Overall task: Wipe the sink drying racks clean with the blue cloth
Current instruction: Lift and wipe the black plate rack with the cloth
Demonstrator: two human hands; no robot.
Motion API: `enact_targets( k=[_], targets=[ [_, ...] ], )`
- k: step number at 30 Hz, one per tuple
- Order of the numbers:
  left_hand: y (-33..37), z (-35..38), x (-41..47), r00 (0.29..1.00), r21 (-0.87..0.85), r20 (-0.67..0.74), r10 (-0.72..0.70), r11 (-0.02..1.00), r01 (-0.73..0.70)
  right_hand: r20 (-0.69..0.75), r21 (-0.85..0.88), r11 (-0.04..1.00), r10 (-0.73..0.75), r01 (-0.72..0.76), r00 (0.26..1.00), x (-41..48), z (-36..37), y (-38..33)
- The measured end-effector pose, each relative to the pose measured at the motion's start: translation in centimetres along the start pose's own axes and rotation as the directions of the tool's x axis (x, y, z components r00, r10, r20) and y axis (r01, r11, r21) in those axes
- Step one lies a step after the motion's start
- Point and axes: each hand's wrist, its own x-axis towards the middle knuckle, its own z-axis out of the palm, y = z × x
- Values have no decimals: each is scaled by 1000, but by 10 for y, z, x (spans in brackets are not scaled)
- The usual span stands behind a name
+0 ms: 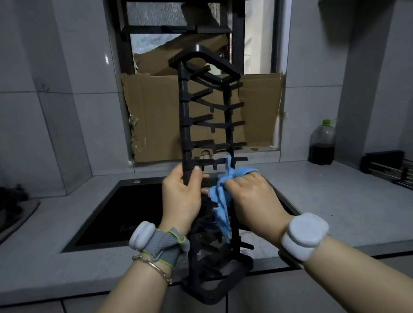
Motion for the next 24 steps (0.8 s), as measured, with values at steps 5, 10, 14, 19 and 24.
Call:
enact_targets(
  k=[5,10,14,19,24],
  targets=[
    [0,-1,7,1000,54,-16,10,998,-9,57,355,908,214,-220,975,8,-30,2],
    [0,6,-5,992,-28,123,-41,999,44,-208,379,856,448,-351,870,71,-58,28],
    [8,10,-7,995,-91,100,11,996,-2,122,-10,945,325,-326,938,73,-36,30],
    [4,8,-8,996,-60,89,1,998,5,-75,-58,980,187,-192,979,39,-1,25],
    [0,9,0,998,-36,32,-51,998,52,-42,1,999,43,-43,998,3,9,18]
  ],
)
